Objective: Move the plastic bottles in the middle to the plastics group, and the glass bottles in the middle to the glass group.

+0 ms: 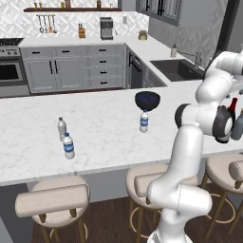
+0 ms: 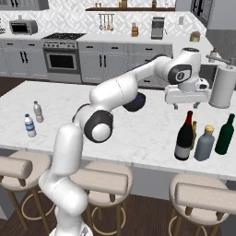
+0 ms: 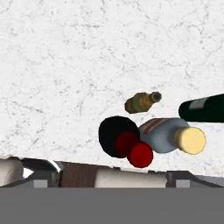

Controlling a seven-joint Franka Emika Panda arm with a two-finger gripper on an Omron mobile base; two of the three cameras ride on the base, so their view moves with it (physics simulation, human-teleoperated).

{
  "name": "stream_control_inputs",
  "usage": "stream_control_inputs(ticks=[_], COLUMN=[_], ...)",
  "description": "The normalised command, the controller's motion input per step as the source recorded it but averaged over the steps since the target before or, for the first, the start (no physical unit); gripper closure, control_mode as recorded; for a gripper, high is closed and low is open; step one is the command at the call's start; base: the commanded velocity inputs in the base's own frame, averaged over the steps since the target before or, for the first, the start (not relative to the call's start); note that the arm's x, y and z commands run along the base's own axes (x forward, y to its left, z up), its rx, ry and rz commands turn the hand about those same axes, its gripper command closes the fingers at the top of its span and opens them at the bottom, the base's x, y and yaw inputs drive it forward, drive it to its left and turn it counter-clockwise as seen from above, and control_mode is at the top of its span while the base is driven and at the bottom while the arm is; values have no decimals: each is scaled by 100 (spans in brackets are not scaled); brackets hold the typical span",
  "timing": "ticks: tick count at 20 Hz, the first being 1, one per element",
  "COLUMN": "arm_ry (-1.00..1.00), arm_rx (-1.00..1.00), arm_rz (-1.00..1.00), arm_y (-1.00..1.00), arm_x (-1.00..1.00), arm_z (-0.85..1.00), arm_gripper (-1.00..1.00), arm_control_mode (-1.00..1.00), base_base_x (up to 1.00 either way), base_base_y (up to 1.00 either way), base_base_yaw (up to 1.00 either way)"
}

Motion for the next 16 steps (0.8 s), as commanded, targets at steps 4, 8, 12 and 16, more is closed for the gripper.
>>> stream_control_inputs(ticks=[4,8,12,16], arm_ry=[0,0,0,0], arm_rx=[0,0,0,-8], arm_rz=[-18,-19,-14,-8], arm_y=[50,84,100,100], arm_x=[-36,-15,-15,-1], arm_z=[9,7,-2,-33], arm_gripper=[-100,-100,-100,-100], arm_control_mode=[-100,-100,-100,-100], base_base_x=[0,0,0,0], base_base_y=[0,0,0,0], base_base_yaw=[0,0,0,0])
